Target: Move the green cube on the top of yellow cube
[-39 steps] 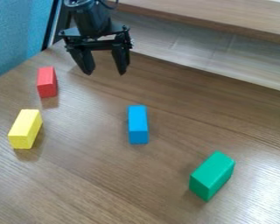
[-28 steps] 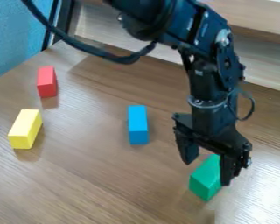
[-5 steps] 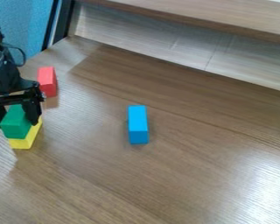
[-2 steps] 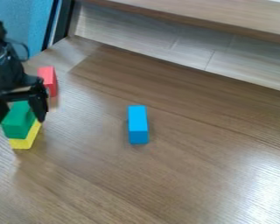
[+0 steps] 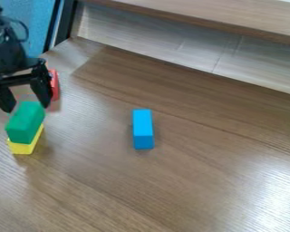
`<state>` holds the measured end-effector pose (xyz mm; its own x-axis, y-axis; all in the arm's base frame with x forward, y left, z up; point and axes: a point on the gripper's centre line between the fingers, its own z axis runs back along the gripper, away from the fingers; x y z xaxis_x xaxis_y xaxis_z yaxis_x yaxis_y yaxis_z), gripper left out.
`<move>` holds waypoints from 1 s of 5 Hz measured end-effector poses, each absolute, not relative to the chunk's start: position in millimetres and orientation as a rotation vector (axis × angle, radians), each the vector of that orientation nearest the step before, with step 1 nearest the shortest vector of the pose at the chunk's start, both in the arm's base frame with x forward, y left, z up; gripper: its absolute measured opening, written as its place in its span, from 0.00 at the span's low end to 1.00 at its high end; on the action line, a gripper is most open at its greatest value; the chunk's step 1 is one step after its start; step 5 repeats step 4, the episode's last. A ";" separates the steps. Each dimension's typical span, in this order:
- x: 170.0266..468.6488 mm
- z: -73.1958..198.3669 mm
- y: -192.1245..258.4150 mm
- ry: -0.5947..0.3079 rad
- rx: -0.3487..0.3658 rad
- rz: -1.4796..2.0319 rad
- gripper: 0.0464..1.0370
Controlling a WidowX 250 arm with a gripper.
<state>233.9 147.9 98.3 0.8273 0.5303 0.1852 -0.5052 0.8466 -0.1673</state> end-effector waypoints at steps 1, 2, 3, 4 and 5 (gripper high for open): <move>239.7 116.0 147.1 -0.272 -0.111 0.559 0.96; 253.7 131.2 133.3 -0.316 -0.130 0.518 0.96; 263.0 135.5 120.1 -0.325 -0.142 0.475 0.96; 277.8 140.5 95.5 -0.331 -0.155 0.392 0.96; 277.8 140.5 95.5 -0.331 -0.155 0.392 0.96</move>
